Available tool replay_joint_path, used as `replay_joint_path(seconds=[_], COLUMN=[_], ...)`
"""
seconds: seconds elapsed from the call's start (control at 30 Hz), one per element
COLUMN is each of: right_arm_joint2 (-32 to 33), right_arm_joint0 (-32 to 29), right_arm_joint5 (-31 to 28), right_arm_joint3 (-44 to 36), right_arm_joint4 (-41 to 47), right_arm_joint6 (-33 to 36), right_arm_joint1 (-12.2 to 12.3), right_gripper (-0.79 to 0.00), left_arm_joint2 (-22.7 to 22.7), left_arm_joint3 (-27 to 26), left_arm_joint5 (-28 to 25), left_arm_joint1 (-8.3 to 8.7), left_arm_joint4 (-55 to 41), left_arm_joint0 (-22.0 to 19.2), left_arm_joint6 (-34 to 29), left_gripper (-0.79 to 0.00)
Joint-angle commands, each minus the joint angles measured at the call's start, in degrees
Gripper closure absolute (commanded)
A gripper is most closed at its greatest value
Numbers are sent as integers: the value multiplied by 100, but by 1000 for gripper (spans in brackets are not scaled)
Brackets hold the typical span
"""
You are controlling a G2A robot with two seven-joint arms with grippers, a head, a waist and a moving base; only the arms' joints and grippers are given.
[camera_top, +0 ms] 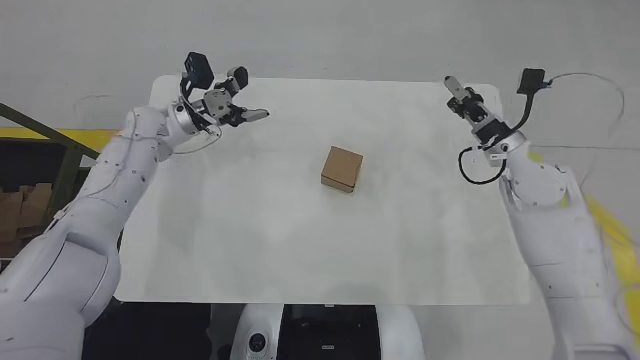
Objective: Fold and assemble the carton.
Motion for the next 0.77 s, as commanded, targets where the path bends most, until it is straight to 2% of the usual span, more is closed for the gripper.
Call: replay_joint_path(seconds=[0.0,0.23,0.43,0.73], right_arm_joint2=[87,494,641,641], right_arm_joint0=[-2,-100,-30,-30], right_arm_joint5=[101,545,847,847], right_arm_joint3=[-121,-600,-749,-748], right_arm_joint4=[-152,-601,-771,-771], right_arm_joint6=[-51,-54,177,177], right_arm_joint1=[15,92,129,129], right_gripper=[-785,-785,-785,-785], left_arm_joint2=[-126,-655,-983,-983], left_arm_joint3=[-121,-604,-1076,-1076], left_arm_joint5=[0,0,0,0], left_arm_joint1=[94,422,597,597], left_arm_joint4=[-121,-523,-942,-942], left_arm_joint0=[58,355,577,577], left_arm_joint6=[-120,-694,-1468,-1468], left_gripper=[-785,-785,-785,-784])
